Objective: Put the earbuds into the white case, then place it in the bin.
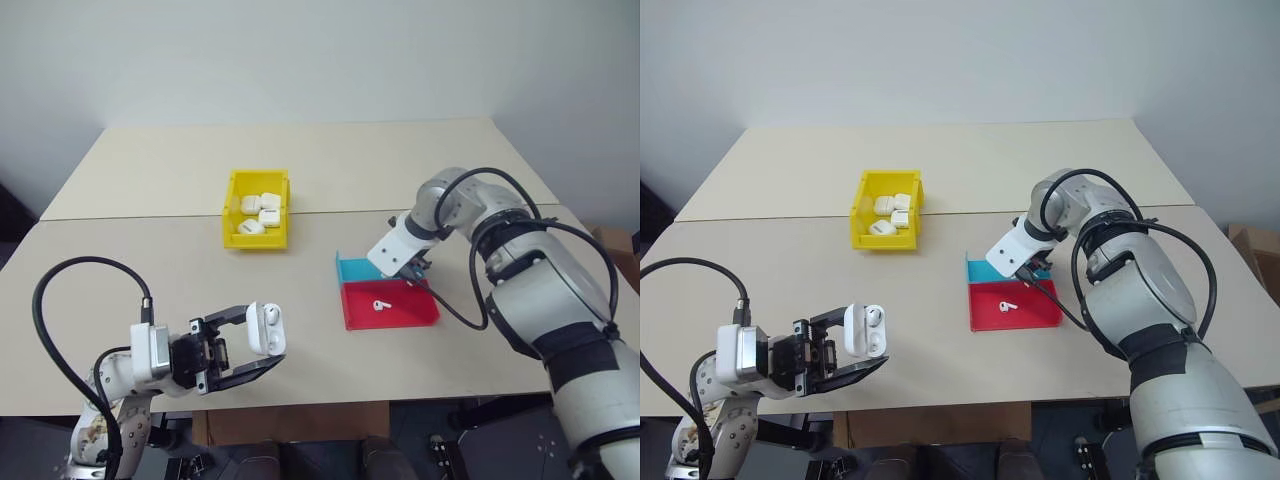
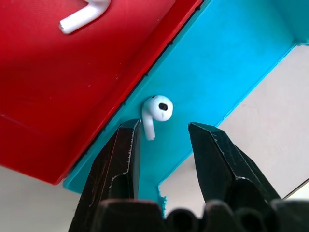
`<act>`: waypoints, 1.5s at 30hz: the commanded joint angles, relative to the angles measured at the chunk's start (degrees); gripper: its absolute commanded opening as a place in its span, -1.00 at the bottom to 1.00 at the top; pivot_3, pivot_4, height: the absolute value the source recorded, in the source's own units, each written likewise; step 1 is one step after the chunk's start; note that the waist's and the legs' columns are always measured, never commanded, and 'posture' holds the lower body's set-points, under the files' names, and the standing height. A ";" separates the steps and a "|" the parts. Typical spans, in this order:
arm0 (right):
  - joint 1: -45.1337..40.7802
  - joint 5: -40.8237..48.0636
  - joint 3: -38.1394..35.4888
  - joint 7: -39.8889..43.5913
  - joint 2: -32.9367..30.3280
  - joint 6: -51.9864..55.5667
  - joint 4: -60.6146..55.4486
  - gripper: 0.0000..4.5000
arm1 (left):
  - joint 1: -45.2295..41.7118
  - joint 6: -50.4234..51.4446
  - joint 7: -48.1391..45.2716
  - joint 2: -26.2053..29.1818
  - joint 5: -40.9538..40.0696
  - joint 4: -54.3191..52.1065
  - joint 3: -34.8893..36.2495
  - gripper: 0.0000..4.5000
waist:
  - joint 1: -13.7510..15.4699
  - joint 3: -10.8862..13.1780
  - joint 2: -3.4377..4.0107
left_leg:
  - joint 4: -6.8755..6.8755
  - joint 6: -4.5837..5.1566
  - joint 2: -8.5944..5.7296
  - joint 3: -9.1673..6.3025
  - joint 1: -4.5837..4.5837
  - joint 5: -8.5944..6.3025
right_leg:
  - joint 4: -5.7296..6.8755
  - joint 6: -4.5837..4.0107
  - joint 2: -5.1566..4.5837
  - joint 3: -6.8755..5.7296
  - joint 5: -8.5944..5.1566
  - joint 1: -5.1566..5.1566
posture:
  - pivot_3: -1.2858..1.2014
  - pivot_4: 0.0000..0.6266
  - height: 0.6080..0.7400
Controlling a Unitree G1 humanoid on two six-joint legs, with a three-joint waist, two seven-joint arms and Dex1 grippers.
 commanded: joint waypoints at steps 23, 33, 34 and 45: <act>-1.32 -3.96 -0.48 -3.34 2.50 0.47 2.20 -0.12 | 2.54 -1.64 2.94 0.22 1.31 -4.59 -0.67 0.22 | -0.04 0.00 0.00 | 0.00 0.00 0.00 0.01 0.03 0.00 | 0.02 0.00 0.00 0.02 0.00 0.00 | 0.03 -0.52 1.00; -1.32 -5.19 -0.81 -4.09 2.83 1.05 2.75 -0.12 | 2.71 -1.60 3.34 0.31 1.40 -4.98 -0.78 0.22 | -0.05 0.00 0.00 | 0.00 0.00 0.00 0.01 0.04 0.00 | 0.03 0.00 0.00 0.03 0.00 0.01 | 0.03 -0.52 1.00; -1.30 -5.19 -0.85 -4.06 2.87 1.01 2.76 -0.12 | 2.68 -1.57 3.42 0.28 1.44 -5.02 -0.85 0.22 | -0.06 0.00 0.01 | 0.00 0.00 0.00 0.01 0.05 0.00 | 0.03 0.00 0.00 0.03 0.00 0.01 | 0.03 -0.52 1.00; -1.04 -5.18 -0.87 -4.23 3.43 0.69 2.80 -0.12 | 2.78 -1.35 3.80 0.52 1.47 -5.32 -0.99 0.22 | -0.10 0.00 0.01 | -0.01 0.00 0.00 0.02 0.07 0.00 | 0.04 0.00 0.00 0.04 0.00 0.02 | 0.03 -0.52 1.00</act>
